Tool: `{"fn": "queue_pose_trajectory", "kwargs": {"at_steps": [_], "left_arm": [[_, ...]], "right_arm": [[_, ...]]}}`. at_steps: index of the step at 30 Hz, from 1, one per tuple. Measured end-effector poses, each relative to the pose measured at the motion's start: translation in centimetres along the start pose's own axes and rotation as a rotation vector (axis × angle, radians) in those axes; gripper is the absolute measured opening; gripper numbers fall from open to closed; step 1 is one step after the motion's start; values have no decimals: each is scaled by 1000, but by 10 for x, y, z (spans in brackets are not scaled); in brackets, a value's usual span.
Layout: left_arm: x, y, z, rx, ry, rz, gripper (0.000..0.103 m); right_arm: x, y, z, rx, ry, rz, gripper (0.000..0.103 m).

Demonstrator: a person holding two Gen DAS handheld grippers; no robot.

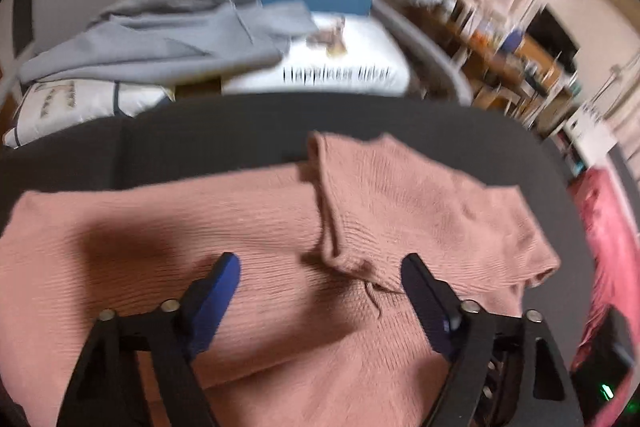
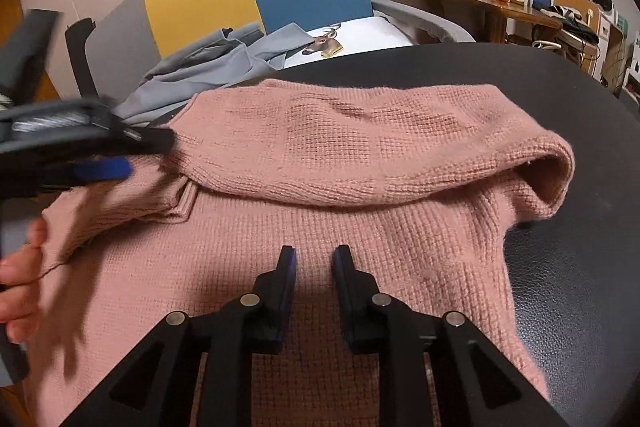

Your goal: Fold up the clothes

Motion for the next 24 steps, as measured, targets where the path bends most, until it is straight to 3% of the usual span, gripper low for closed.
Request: {"fn": "queue_pose_trajectory", "kwargs": {"at_steps": [3, 4, 5, 6, 8, 9, 11, 15, 19, 24], "left_arm": [[-11, -15, 1, 32, -12, 19, 76], [-14, -20, 2, 43, -16, 25, 69], [-18, -25, 2, 53, -20, 31, 54], [-21, -30, 3, 64, -25, 37, 46], [-27, -36, 4, 88, -21, 13, 12], [-29, -33, 5, 91, -14, -12, 9], [-32, -22, 6, 75, -2, -52, 8], [-33, 16, 23, -33, 5, -135, 8], [-19, 54, 40, -124, 2, -148, 8], [38, 73, 39, -181, 23, -67, 8]], "right_arm": [[-4, 1, 1, -9, -25, 27, 20], [-5, 1, 1, -11, -30, 32, 20], [-6, 2, 1, -13, -35, 36, 20], [-7, 2, 1, -15, -39, 41, 20], [-8, 1, 2, -18, -45, 48, 20], [-8, 1, 2, -19, -47, 51, 20], [-10, 1, 2, -21, -54, 60, 20], [-20, 8, -2, -28, -86, 98, 19], [-29, 10, -3, -35, -127, 137, 18], [-39, 10, -3, -46, -184, 187, 17]]}}
Point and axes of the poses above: each gripper's, at about its wrist camera, not at the fingertips, and y roughly against the way its jaws point, x to its left, z to its top, the point moved 2 cm from there along -y, roughly the way its jaws point, and after that the axes turned 7 degrees about z, right-handed, at the moved point
